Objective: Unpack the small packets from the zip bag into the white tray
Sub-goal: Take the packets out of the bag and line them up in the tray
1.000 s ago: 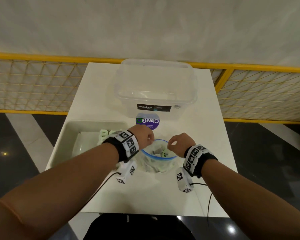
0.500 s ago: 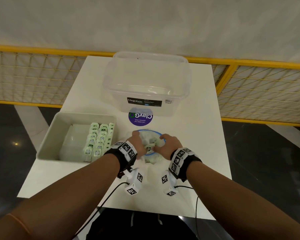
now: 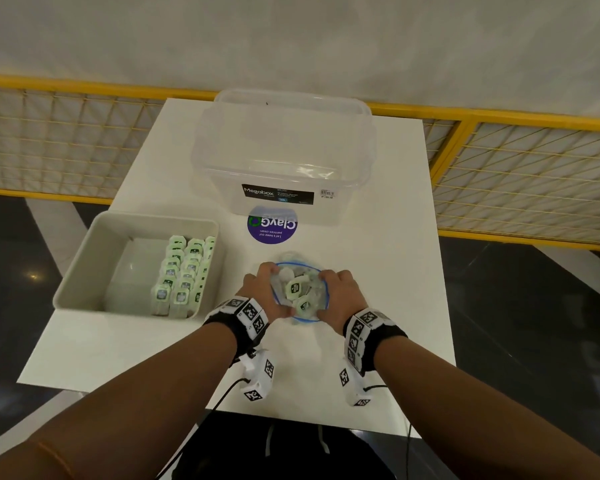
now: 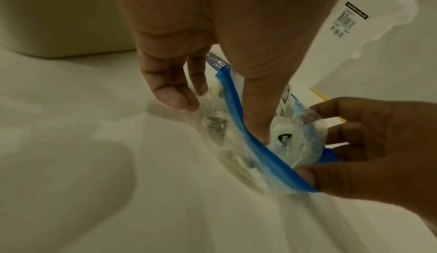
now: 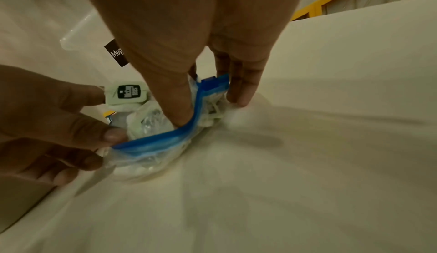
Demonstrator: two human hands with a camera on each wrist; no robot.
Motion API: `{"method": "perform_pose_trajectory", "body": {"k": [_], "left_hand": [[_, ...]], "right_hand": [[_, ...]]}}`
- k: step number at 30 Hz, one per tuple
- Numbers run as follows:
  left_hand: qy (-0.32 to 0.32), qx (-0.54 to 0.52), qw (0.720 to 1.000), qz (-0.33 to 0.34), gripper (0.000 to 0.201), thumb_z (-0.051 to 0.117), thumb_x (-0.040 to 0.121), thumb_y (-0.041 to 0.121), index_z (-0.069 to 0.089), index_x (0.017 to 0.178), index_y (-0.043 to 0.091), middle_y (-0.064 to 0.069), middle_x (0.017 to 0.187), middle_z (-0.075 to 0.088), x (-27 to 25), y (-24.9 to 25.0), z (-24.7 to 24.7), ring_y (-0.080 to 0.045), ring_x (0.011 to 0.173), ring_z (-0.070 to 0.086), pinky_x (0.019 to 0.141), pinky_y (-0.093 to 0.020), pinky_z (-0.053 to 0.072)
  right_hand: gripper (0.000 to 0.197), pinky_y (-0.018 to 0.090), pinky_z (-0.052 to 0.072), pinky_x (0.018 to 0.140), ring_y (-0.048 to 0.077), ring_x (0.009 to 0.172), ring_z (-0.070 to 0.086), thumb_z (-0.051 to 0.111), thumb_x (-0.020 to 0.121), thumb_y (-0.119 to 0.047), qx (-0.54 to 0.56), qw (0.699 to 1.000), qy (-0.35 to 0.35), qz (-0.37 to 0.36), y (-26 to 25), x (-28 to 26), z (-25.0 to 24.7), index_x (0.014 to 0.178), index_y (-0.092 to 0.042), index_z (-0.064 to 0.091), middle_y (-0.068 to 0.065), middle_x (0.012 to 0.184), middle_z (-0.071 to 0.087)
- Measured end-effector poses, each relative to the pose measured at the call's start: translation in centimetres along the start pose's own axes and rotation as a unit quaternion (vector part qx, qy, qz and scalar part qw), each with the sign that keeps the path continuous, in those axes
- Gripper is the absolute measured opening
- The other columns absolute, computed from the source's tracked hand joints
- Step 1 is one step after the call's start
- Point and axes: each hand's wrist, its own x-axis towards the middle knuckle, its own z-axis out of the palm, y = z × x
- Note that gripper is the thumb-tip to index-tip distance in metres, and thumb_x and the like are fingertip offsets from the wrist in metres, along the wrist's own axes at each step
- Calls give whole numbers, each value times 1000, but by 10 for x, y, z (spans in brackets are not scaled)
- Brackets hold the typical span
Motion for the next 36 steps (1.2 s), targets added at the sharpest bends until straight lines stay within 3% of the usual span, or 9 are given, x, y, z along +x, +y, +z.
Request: {"method": "perform_pose_trajectory", "body": {"k": [3, 7, 10, 12, 19, 23, 28, 32, 36], "left_hand": [[-16, 23, 1000, -13, 101, 90, 50, 44, 36, 134, 25, -6, 124, 51, 5, 9, -4, -23, 109, 55, 93, -35, 47], [-1, 91, 996, 1, 94, 67, 49, 81, 61, 117, 17, -7, 125, 54, 13, 23, -17, -23, 107, 58, 96, -35, 48], [23, 79, 996, 30, 38, 60, 89, 45, 67, 106, 13, -5, 116, 63, 19, 30, -27, -25, 110, 59, 91, -30, 44], [34, 54, 997, 46, 22, 58, 92, 28, 66, 111, 20, -3, 116, 67, 23, 29, -30, -23, 109, 60, 91, -27, 43], [-54, 74, 992, 92, 67, 62, 80, 6, 41, 143, 19, -8, 133, 57, 29, 44, -30, -28, 120, 54, 101, -32, 43], [-7, 43, 994, 99, 54, 56, 86, 6, 48, 138, 15, -11, 129, 60, 34, 40, -30, -30, 118, 55, 100, -34, 44], [8, 41, 998, 40, 44, 55, 88, 8, 57, 131, 18, -8, 131, 59, 36, 25, -27, -26, 118, 55, 100, -30, 43], [-12, 123, 992, 9, 49, 62, 86, 24, 53, 134, 23, -14, 131, 47, 33, 21, -22, -30, 118, 52, 101, -35, 44], [30, 114, 991, 59, 40, 71, 77, 18, 60, 115, 23, -4, 111, 47, 28, 27, -28, -23, 102, 54, 90, -32, 46]], "right_hand": [[78, 36, 43, 100, 33, 117, 46, 73, 76, -24, -16, 1000, -12, -7, -2, 2, -2, 143, -28, 33, 12, 129, 37], [84, 37, 37, 107, 35, 130, 37, 73, 73, -20, -12, 999, -24, -30, -6, 8, -8, 146, -27, 30, 8, 153, 18], [92, 38, 36, 108, 34, 129, 37, 75, 71, -23, -58, 996, -40, -52, -8, 15, -12, 148, -27, 25, 5, 150, 27], [92, 38, 37, 105, 34, 124, 38, 74, 73, -23, -63, 996, -48, -48, -11, 17, -15, 150, -25, 24, 8, 142, 33], [77, 34, 40, 100, 30, 120, 45, 70, 79, -21, 81, 996, -24, -40, -16, 25, -22, 147, -16, 32, 12, 130, 41], [53, 17, 36, 82, 27, 104, 54, 52, 82, 6, 113, 991, 46, -62, -9, 24, -31, 131, -15, 53, 13, 118, 49], [46, 17, 37, 86, 25, 106, 57, 43, 83, 10, 134, 983, 101, -69, 2, 29, -25, 112, -17, 67, 11, 116, 56], [39, 32, 40, 103, 27, 119, 49, 53, 93, -15, 84, 991, 69, -77, 10, 29, -19, 129, -27, 59, 9, 129, 51], [47, 37, 23, 115, 28, 135, 23, 64, 86, -48, 54, 994, 26, -91, 14, 19, -22, 131, -39, 56, 4, 147, 31]]}}
